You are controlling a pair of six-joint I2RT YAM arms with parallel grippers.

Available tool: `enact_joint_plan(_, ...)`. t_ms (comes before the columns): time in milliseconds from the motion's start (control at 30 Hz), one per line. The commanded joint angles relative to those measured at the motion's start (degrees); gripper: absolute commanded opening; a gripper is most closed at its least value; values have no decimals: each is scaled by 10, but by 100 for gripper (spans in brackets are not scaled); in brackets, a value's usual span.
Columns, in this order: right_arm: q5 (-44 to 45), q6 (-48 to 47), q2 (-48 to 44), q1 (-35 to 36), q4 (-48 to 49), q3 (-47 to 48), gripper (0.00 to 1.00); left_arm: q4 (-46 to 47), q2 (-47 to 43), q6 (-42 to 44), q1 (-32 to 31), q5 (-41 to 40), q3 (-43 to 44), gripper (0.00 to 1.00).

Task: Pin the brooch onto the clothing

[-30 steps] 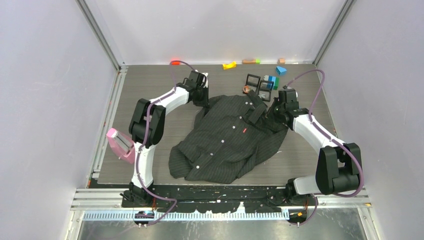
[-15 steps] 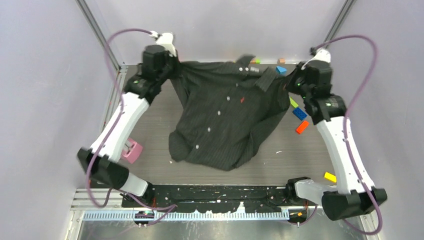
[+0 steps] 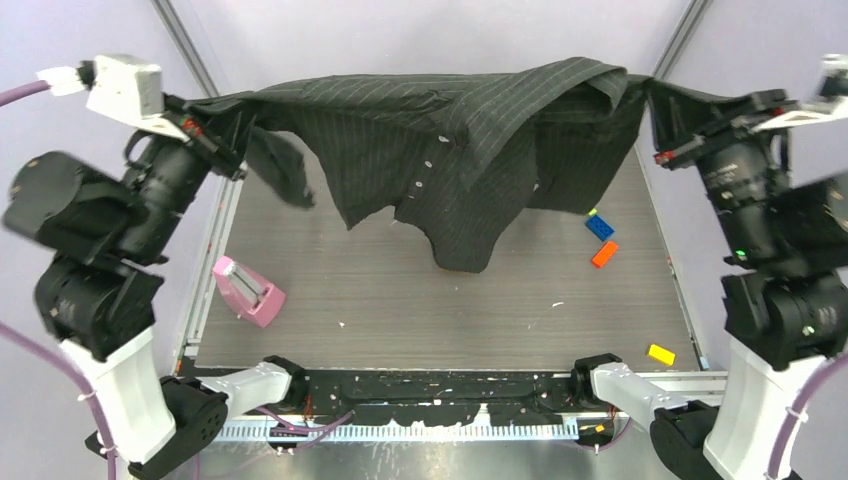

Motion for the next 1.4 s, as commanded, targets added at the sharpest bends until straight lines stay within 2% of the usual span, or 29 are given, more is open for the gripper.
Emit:
enact_joint_plan(0,59,-45,3,-18,34,87,0,-82,-6,38,16,-46,98,0)
enact_joint_plan(200,53,-52,26,-17,33,176,0,-88,-20,29,17,-13,138,0)
enact_joint_plan(433,46,-60,31,-18,59,175,0,-75,-42,18,16,-11,118,0)
enact_joint_plan(500,46,-60,37,-18,74,150,0,-66,-43,22,17,-23,88,0)
enact_joint_plan(633,48,-55,59,-18,124,62,0,-95,5,29,16,-139,22,0)
enact_joint_plan(700,38,-44,79,-18,171,0,0,-95,20,16,17,-197,-41,0)
enact_joint_plan(733,34,-34,102,-18,212,-46,0,-79,22,8,18,-215,-103,0)
enact_joint_plan(767,31,-27,116,-17,233,-69,0,-56,25,-1,25,-215,-147,0)
enact_joint_plan(833,12,-10,177,-17,283,-132,1,-8,41,-22,58,-155,-206,0)
enact_joint_plan(933,-45,2,280,-14,344,-174,1,29,81,-27,89,-83,-252,0)
enact_joint_plan(1000,-79,7,315,-9,367,-194,1,42,100,-22,94,-54,-266,0)
enact_joint_plan(1033,-93,6,321,-7,373,-215,4,44,104,-22,96,-44,-270,0)
enact_joint_plan(1067,-118,5,325,-1,389,-227,15,49,107,-23,96,-37,-275,0)
enact_joint_plan(1100,-133,3,324,2,397,-255,22,53,107,-23,97,-33,-280,0)
enact_joint_plan(1133,-163,3,321,10,405,-268,36,54,106,-24,98,-32,-283,0)
enact_joint_plan(1200,-196,-2,312,30,405,-305,52,45,109,-26,103,-34,-281,0)
enact_joint_plan(1267,-218,-15,297,63,403,-348,63,34,108,-30,107,-42,-280,0)
enact_joint_plan(1367,-229,-23,277,116,399,-417,69,24,102,-37,113,-46,-288,0)
